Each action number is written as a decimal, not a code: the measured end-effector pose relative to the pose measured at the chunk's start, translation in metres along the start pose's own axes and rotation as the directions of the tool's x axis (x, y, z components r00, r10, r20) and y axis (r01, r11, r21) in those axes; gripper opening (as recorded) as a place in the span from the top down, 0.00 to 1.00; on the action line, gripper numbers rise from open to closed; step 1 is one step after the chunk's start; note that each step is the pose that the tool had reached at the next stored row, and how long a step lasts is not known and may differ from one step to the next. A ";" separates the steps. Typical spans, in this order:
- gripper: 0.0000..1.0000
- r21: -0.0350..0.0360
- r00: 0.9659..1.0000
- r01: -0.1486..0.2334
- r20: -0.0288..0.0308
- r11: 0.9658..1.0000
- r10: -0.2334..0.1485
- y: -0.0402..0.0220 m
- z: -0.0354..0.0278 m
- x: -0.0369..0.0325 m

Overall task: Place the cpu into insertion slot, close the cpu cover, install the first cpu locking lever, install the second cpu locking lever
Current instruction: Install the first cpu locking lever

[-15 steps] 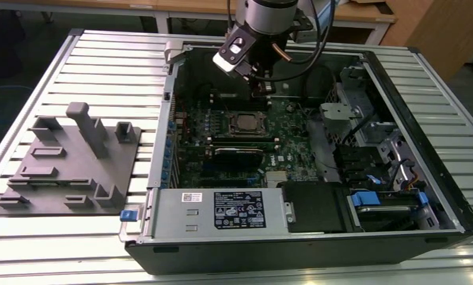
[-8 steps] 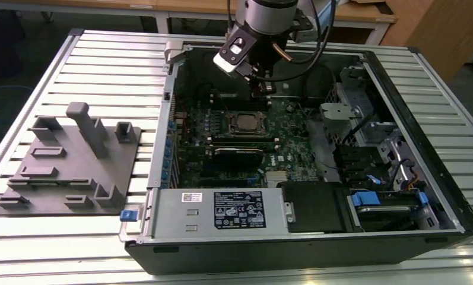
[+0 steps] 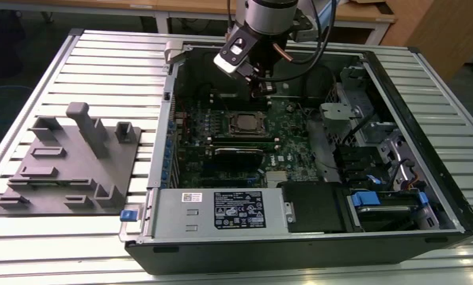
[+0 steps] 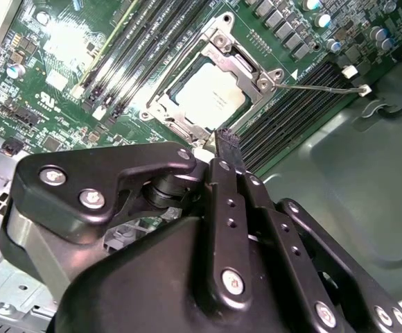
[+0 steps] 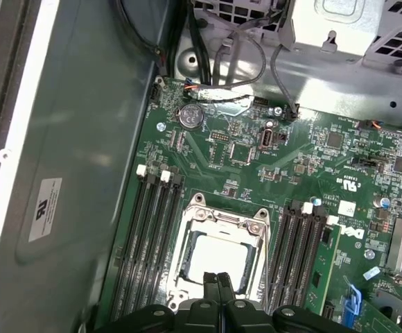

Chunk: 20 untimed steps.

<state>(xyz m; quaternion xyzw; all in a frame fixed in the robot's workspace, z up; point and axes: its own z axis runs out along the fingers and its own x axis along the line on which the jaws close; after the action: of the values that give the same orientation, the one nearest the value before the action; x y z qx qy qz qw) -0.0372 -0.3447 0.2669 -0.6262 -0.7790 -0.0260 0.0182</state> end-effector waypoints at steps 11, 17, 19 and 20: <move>0.89 0.001 1.000 0.022 0.000 1.000 -0.022 -0.0001 0.0000 -0.0003; 0.89 0.002 0.999 0.034 -0.001 0.999 -0.034 -0.0002 0.0000 -0.0004; 0.89 0.002 0.999 0.038 -0.001 0.999 -0.038 -0.0002 0.0000 -0.0004; 0.89 0.002 0.999 0.040 -0.001 0.999 -0.040 -0.0002 0.0000 -0.0004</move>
<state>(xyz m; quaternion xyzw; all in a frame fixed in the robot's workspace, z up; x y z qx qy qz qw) -0.0373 -0.3451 0.2669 -0.6106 -0.7913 -0.0256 0.0187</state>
